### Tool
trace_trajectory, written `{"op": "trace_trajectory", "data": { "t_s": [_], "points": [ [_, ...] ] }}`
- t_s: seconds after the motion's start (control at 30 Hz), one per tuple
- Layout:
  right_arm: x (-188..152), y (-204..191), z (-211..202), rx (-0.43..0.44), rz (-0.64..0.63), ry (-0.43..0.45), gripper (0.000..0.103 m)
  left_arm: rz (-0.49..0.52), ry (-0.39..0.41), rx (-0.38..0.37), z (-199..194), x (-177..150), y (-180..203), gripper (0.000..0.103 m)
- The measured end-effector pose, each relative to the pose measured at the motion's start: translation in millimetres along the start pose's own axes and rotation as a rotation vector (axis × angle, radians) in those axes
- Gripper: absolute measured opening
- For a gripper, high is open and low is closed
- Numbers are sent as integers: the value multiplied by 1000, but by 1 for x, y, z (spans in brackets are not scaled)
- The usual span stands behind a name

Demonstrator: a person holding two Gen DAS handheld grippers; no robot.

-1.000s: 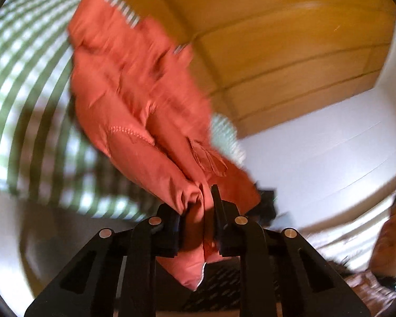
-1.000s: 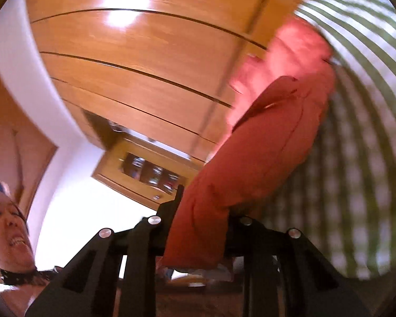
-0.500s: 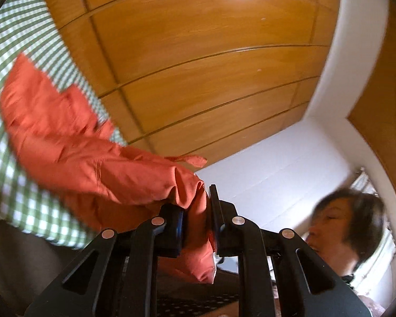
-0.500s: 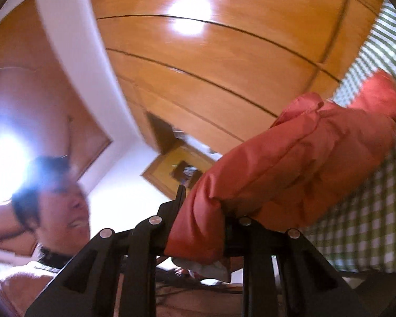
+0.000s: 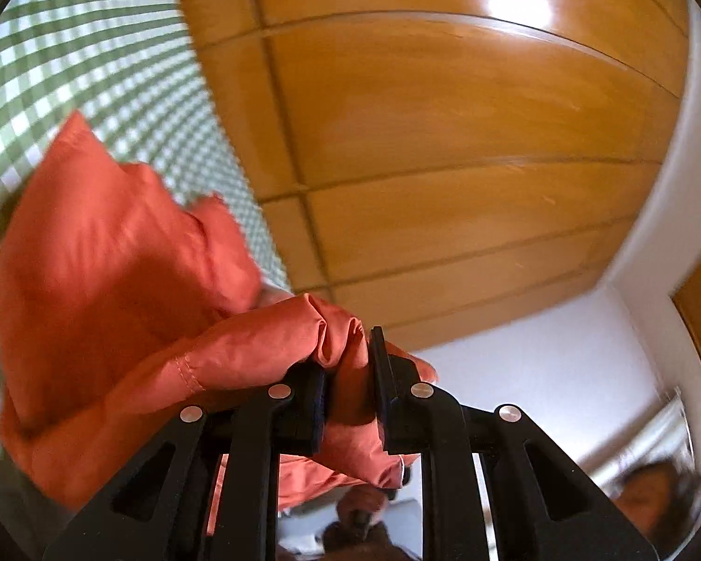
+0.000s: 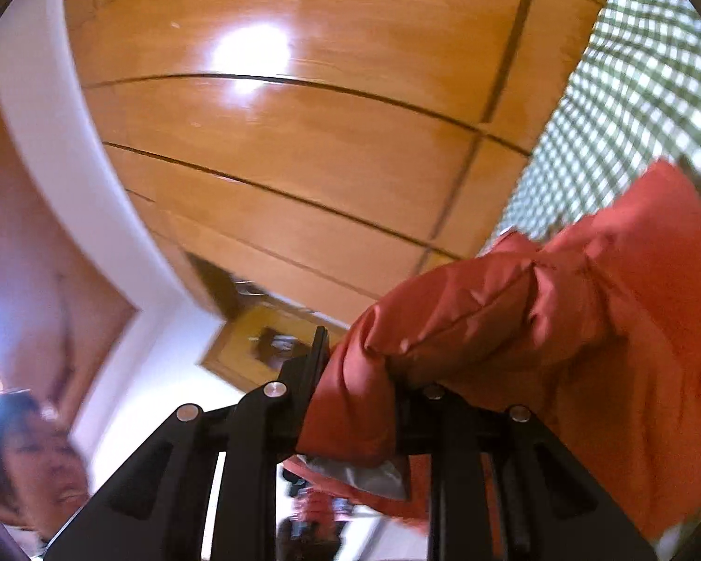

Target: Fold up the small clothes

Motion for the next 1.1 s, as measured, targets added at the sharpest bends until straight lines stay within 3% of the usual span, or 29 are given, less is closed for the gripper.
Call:
{"op": "trace_trajectory", "data": {
  "t_s": [0.1, 0.17, 0.27, 0.33, 0.37, 0.43, 0.5, 0.57, 0.63, 0.7, 0.77, 0.87, 0.97, 1.0, 1.1],
  "points": [
    [19, 38, 19, -98, 39, 9, 24, -25, 6, 79, 14, 24, -31, 16],
    [27, 66, 30, -172, 56, 8, 26, -66, -3, 154, 26, 36, -58, 22],
    [29, 102, 38, -243, 42, 23, 32, -142, -11, 183, 40, 44, -87, 39],
    [30, 107, 37, -220, 27, 58, 35, -148, 17, 138, 39, 48, -87, 61],
    [27, 106, 35, -211, 16, 59, 39, -142, 32, 108, 36, 50, -83, 66],
    [25, 96, 28, -194, -5, 59, 57, -129, 65, 65, 27, 52, -74, 81],
    [29, 74, 26, -213, -47, 112, 92, -109, 114, 83, 15, 57, -68, 85],
    [35, 43, 5, -266, -139, 207, 101, -96, 171, 136, 0, 63, -63, 90],
    [36, 22, 2, -331, -239, 204, 100, -58, 220, 221, -11, 67, -58, 90],
    [27, 2, 14, -459, -375, 133, 100, 35, 225, 328, -8, 64, -47, 90],
    [15, -5, 43, -630, -535, 34, 98, 187, 234, 434, 3, 53, -26, 90],
    [-12, -3, 89, -804, -789, -119, 89, 387, 206, 505, 26, 31, 1, 90],
    [-39, 18, 126, -928, -1012, -290, 79, 567, 142, 564, 53, 8, 15, 91],
    [-43, 33, 135, -955, -1047, -336, 73, 600, 124, 589, 65, 4, 11, 91],
    [-36, 74, 156, -1016, -1084, -425, 74, 659, 63, 728, 84, -1, -12, 91]
  ]
}}
Point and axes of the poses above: each gripper's, at about its wrist camera, not at the fingertips, and z roughly the way its jaws point, y to its right, x to its top, the point moved 8 cm from there along z, roughly the way its jaws point, and after that the axes turned 1 degree about -y, right-handed, at the moved point
